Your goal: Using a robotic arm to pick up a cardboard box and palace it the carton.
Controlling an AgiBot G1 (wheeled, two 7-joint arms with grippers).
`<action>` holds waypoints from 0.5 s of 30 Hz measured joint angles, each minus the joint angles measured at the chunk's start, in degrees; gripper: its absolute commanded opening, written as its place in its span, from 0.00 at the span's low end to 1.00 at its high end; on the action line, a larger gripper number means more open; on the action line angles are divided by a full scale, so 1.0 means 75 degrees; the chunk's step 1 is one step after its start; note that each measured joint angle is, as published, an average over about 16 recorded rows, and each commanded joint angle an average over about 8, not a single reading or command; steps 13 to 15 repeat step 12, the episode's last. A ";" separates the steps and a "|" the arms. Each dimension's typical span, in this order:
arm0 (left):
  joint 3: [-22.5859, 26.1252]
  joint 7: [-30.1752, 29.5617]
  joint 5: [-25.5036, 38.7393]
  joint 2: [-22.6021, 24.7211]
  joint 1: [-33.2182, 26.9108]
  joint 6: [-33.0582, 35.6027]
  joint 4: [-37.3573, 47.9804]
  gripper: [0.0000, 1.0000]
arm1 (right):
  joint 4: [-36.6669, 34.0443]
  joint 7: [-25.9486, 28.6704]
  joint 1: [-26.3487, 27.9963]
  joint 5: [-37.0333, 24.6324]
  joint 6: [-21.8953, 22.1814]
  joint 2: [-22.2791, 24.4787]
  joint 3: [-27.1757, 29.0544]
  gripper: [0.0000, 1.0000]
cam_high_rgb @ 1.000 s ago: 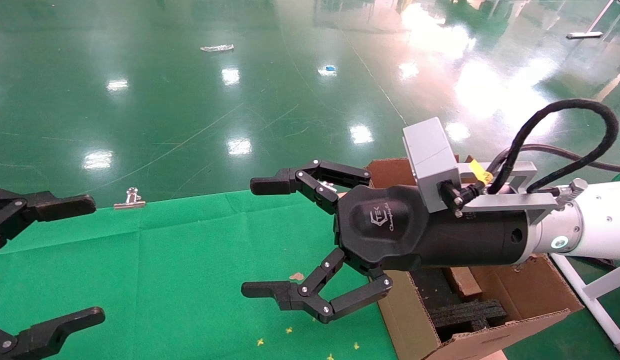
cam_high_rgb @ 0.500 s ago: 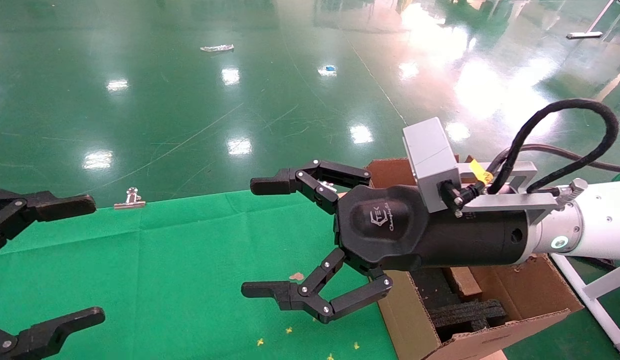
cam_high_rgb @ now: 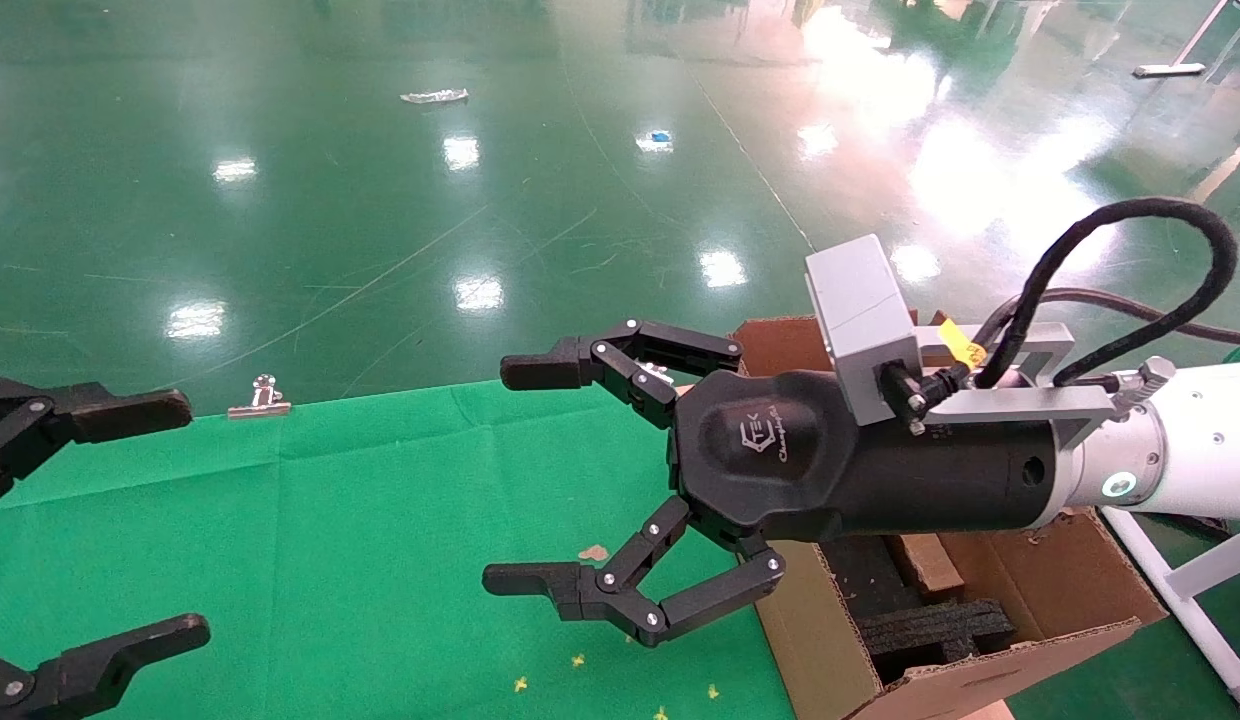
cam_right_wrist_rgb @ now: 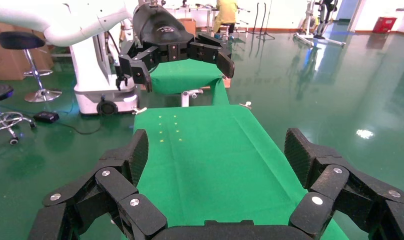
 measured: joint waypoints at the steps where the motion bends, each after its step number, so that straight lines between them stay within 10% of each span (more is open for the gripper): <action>1: 0.0000 0.0000 0.0000 0.0000 0.0000 0.0000 0.0000 1.00 | 0.0000 0.0000 0.0000 0.0000 0.0000 0.0000 0.0000 1.00; 15: 0.0000 0.0000 0.0000 0.0000 0.0000 0.0000 0.0000 1.00 | 0.0000 0.0000 0.0000 0.0000 0.0000 0.0000 0.0000 1.00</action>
